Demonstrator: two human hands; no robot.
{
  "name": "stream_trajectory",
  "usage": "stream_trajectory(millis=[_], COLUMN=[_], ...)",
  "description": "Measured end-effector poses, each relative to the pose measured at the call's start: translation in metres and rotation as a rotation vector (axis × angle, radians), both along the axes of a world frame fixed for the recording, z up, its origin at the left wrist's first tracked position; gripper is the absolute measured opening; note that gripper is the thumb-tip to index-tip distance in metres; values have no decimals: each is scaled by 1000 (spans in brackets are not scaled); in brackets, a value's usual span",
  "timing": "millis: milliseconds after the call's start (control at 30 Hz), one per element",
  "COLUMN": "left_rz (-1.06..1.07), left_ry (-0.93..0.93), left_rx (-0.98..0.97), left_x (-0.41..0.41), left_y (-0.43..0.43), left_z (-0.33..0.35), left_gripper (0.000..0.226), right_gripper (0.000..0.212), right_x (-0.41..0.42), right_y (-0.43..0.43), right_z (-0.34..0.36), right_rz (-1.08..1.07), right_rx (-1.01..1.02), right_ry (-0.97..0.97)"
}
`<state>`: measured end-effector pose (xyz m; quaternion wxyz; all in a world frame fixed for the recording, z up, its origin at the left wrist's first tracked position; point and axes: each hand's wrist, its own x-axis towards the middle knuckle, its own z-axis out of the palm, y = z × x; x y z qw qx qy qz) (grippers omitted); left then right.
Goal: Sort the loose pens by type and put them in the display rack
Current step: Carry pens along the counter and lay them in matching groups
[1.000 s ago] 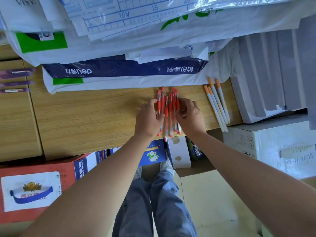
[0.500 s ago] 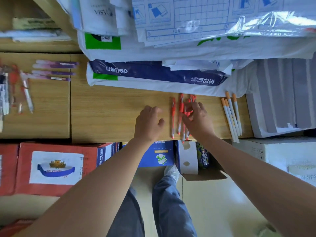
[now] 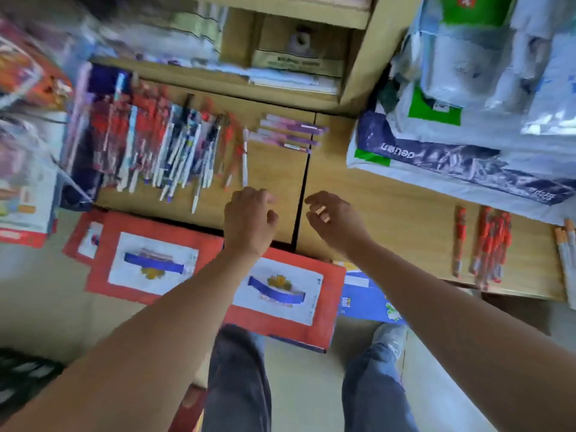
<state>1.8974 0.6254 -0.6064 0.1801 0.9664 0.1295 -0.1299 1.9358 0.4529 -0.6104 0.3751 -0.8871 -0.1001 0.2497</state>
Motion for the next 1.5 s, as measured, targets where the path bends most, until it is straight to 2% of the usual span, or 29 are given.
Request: stream_trajectory(millis=[233, 333, 433, 500, 567, 633, 700, 900, 1000, 1100, 1267, 1400, 1500], left_rz=[-17, -69, -109, -69, 9, 64, 82, 102, 137, 86, 150, 141, 228], left_ry=[220, 345, 369, 292, 200, 173, 173, 184, 137, 108, 107, 155, 182], left_rx=[-42, -73, -80, -105, -142, -112, -64, 0, -69, -185, -339, -421, -524], left_x=[-25, -28, -28, -25, -19, -9, 0, 9, 2, -2, -3, -2, -5], left_y=[139, 161, 170, 172, 174, 176, 177, 183, 193, 204, 217, 219, 218], left_z=[-32, -41, -51, -52, -50, -51, -55, -75, -72, -66, -62, -58, -58], left_gripper=[50, 57, 59, 58, 43, 31, 30, 23, 19, 19, 18, 17, 9], right_gripper=[55, 57, 52, 42, 29, 17, 11, 16, 17, 18, 18, 20, 19], right_x=[-12, -14, -15, -10, 0, 13, 26, 53, 56, 56, 57, 54, 53], right_y=[124, 141, 147, 151, 160, 173, 190, 236, 246, 250, 256, 249, 237], right_z=[-32, -39, -38, -38, -39, -39, -39, -57, -63, -62, -61, -60, -57], right_rz=[219, 280, 281, 213, 118, 25, -31, -46, -54, -32, -6, 16, -114], right_rx=[-276, -433, -520, -521, -463, -362, -266, -276, -378, -489, -558, -535, -370], right_ry=[158, 226, 214, 182, 127, 73, 38, -37, -51, -54, 45, 106, 172])
